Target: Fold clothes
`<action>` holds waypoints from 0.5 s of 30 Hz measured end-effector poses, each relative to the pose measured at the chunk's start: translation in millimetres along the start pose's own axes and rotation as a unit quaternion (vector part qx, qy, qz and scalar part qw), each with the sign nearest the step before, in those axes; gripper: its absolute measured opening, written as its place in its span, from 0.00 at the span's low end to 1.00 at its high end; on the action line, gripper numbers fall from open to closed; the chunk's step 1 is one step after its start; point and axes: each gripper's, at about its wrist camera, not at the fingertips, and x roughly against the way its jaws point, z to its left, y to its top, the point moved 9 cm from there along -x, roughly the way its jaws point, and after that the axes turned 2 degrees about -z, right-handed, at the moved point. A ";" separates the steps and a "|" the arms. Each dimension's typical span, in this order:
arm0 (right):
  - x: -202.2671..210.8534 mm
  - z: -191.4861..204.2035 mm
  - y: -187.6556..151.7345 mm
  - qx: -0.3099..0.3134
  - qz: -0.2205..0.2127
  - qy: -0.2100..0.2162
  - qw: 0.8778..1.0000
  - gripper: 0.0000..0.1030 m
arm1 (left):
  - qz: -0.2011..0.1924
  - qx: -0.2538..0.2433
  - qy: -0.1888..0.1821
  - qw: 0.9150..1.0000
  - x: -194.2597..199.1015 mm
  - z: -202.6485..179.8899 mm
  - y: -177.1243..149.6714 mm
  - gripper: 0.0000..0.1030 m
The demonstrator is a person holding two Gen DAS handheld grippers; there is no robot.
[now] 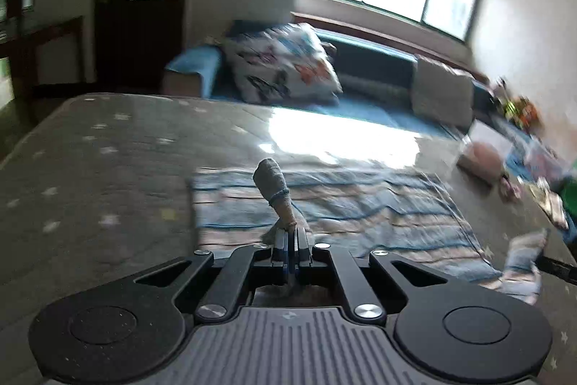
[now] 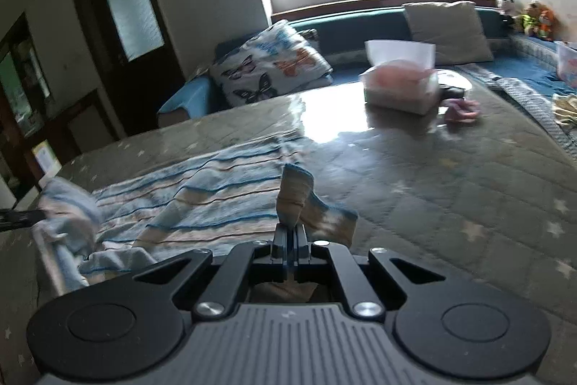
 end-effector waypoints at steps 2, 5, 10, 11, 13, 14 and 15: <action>11.1 -8.9 -1.7 -0.008 -0.005 -0.006 1.000 0.02 | -0.010 0.013 0.012 1.000 18.6 19.2 -2.2 0.03; 27.6 -18.3 -8.3 -0.014 -0.008 -0.014 1.000 0.02 | -0.016 0.035 0.029 0.999 46.2 49.1 -10.9 0.03; 55.1 -30.6 -24.7 -0.022 -0.010 -0.029 0.999 0.02 | -0.009 0.060 0.064 0.996 75.2 88.7 -35.9 0.03; 58.7 -32.8 -28.2 -0.025 -0.008 -0.032 0.999 0.02 | -0.002 0.065 0.068 0.996 78.6 95.5 -43.2 0.03; 68.2 -38.8 -39.7 -0.031 -0.002 -0.039 0.999 0.02 | 0.013 0.074 0.074 0.994 80.9 104.8 -57.2 0.03; 71.8 -42.0 -45.7 -0.036 0.003 -0.042 0.998 0.02 | 0.021 0.078 0.077 0.994 82.1 109.4 -64.2 0.03; 74.4 -45.1 -52.3 -0.041 0.009 -0.046 0.998 0.02 | 0.028 0.082 0.080 0.993 83.0 113.9 -70.9 0.03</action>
